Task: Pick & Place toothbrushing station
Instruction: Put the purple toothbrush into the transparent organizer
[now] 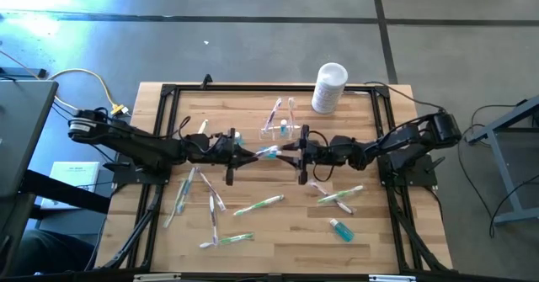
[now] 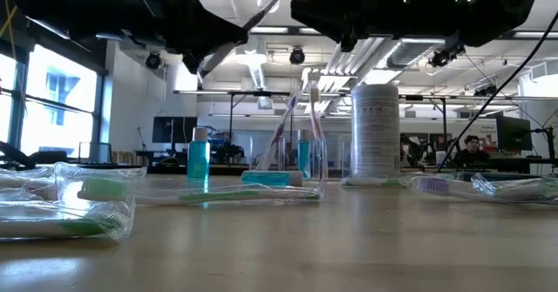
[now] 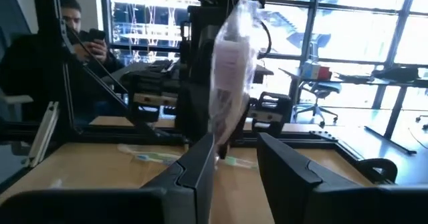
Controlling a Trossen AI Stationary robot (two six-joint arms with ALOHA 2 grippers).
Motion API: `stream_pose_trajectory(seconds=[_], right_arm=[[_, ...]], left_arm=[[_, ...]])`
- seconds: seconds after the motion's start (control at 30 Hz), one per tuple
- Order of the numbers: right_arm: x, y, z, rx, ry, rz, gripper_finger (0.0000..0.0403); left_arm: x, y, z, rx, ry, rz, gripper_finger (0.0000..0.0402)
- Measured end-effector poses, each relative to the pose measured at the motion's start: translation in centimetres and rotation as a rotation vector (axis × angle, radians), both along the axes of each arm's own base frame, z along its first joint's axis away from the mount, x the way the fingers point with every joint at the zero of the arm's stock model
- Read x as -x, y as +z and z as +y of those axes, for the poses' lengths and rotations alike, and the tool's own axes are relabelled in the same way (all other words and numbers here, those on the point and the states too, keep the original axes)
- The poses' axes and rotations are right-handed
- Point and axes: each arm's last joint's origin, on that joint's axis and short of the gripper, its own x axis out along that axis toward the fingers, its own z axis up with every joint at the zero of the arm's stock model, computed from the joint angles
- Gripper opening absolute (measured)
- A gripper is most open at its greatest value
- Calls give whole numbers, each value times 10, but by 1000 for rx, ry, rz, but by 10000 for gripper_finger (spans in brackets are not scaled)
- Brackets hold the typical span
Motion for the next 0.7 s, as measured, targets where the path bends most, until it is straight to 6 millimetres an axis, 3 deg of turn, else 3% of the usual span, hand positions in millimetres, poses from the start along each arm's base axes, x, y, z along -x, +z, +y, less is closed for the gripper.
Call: stream_pose_trajectory(seconds=[0.3,0.7], right_arm=[[0,0,0,0,-2,3,113],[0,3,1,-18,31,-32,206]], left_arm=[[-7,-6,0,-23,3,-26,17],[-7,-5,0,-21,24,-26,17]])
